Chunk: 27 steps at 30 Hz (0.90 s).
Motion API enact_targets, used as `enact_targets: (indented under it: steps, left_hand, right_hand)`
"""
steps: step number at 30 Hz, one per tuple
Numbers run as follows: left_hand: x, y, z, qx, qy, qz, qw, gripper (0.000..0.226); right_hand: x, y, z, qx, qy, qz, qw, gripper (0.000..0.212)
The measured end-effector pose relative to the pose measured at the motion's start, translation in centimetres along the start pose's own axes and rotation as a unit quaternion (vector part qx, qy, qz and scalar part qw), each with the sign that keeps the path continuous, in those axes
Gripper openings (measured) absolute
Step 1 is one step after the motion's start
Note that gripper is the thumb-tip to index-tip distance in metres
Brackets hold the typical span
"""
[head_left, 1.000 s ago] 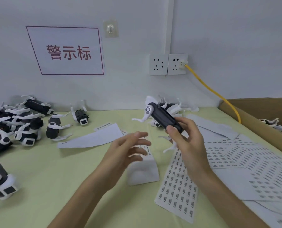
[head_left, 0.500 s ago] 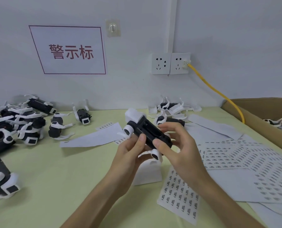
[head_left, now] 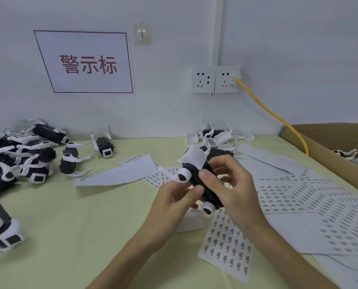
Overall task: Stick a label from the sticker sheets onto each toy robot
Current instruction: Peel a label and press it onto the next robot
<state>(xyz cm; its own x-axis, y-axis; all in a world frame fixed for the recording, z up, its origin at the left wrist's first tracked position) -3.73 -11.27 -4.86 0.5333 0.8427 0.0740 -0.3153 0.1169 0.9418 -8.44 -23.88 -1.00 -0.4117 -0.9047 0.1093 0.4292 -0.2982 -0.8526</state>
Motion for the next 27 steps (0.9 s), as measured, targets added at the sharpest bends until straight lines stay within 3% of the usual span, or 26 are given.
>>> enact_targets:
  steps: [6,11,15,21,27]
  left_hand:
    - [-0.7,-0.2,-0.3,0.033,-0.034,-0.025,0.999,0.023]
    - [-0.9,-0.4,-0.3,0.052,-0.042,-0.109,0.992,0.042]
    - [-0.8,-1.0,-0.3,0.076,-0.044,-0.146,0.985,0.05]
    - [-0.5,-0.7,-0.1,0.082,-0.046,-0.187,0.978,0.054]
    - [0.2,-1.0,0.1,0.086,-0.004,-0.189,0.978,0.052]
  right_hand:
    - [-0.3,1.7,0.1,-0.134,-0.052,0.177,0.974,0.023]
    - [-1.5,2.2,-0.3,-0.201,-0.091,0.265,0.939,0.01]
    - [-1.6,2.0,-0.1,-0.183,-0.112,0.272,0.938,0.014]
    - [-2.4,1.7,-0.1,-0.154,-0.165,0.276,0.934,0.039]
    - [-2.3,1.7,0.0,-0.137,-0.144,0.239,0.95,0.04]
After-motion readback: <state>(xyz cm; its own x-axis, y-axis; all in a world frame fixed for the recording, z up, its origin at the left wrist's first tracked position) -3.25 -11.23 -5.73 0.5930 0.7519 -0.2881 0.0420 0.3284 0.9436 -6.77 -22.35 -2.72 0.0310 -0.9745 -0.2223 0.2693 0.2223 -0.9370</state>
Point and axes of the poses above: each hand's wrist, its own z-axis towards the middle knuckle, its own x-axis out of the back of the hand, y = z × x, the point moved 10 cm from there along z, towards the middle knuckle, and after that the axes turned 1 degree about x, right-handed, at the moved point
